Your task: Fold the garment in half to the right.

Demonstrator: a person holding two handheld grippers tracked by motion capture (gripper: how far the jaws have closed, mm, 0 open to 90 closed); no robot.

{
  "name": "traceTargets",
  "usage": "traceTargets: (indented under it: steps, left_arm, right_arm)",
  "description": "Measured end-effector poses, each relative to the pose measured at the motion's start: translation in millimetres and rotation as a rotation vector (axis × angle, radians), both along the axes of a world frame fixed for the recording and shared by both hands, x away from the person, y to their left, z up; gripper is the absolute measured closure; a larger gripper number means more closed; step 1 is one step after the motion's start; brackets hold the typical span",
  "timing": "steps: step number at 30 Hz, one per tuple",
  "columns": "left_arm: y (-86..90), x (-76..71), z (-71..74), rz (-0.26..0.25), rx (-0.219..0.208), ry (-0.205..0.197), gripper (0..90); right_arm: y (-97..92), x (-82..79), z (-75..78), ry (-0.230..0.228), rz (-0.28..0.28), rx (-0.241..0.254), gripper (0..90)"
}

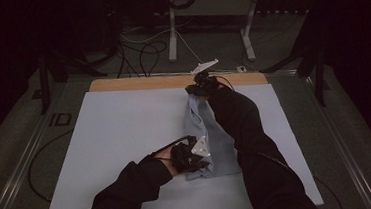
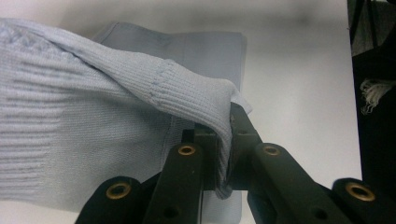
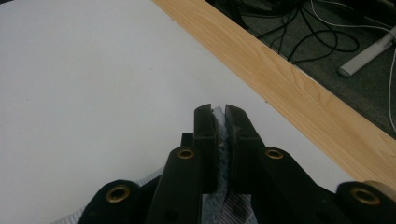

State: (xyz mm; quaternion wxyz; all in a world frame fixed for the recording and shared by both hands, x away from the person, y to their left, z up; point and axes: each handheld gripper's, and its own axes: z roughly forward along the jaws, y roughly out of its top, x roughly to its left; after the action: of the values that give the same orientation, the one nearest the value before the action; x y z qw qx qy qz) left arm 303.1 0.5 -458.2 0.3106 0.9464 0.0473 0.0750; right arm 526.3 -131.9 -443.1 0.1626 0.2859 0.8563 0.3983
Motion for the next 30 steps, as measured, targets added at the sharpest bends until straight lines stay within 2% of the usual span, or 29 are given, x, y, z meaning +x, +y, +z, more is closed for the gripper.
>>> traceTargets:
  steps: [9,14,20,22,23,25,26,28,29,30]
  left_arm:
    - [-15.8,4.5,-6.1,-0.013,0.014,0.003,86.6]
    - [-23.2,7.5,-9.9,-0.030,0.038,0.002,86.5]
    - [-30.1,11.7,-17.2,-0.027,0.032,0.025,86.5]
    - [-32.0,13.7,-18.6,-0.035,0.044,0.029,86.4]
    - [-33.3,14.1,-19.6,-0.041,0.044,0.031,86.1]
    - [-35.1,13.2,-20.9,-0.043,0.029,0.037,81.8]
    - [-35.7,12.7,-21.1,-0.045,0.018,0.042,73.1]
    - [-37.5,10.0,-21.5,-0.045,0.023,0.034,54.1]
    - [-37.9,9.2,-20.9,-0.040,0.016,0.034,46.2]
    - [-38.2,8.8,-20.2,-0.036,0.010,0.039,39.1]
  right_arm:
    - [-9.2,2.6,-3.0,0.012,0.009,0.007,84.3]
    - [-14.1,3.3,-3.6,0.018,0.008,0.020,83.8]
    - [-22.1,4.3,-4.4,0.018,0.001,0.028,83.0]
    - [-24.7,4.8,-5.0,0.022,-0.002,0.034,80.4]
    - [-25.7,4.8,-5.2,0.023,-0.001,0.036,74.8]
    - [-27.4,4.6,-5.1,0.023,-0.003,0.050,54.2]
    - [-28.4,4.6,-5.0,0.029,-0.005,0.061,44.0]
    - [-30.8,3.9,-5.0,0.022,-0.010,0.066,29.8]
    - [-32.6,3.8,-4.8,0.044,0.002,0.075,20.5]
    - [-33.7,3.2,-4.9,0.051,0.021,0.079,16.9]
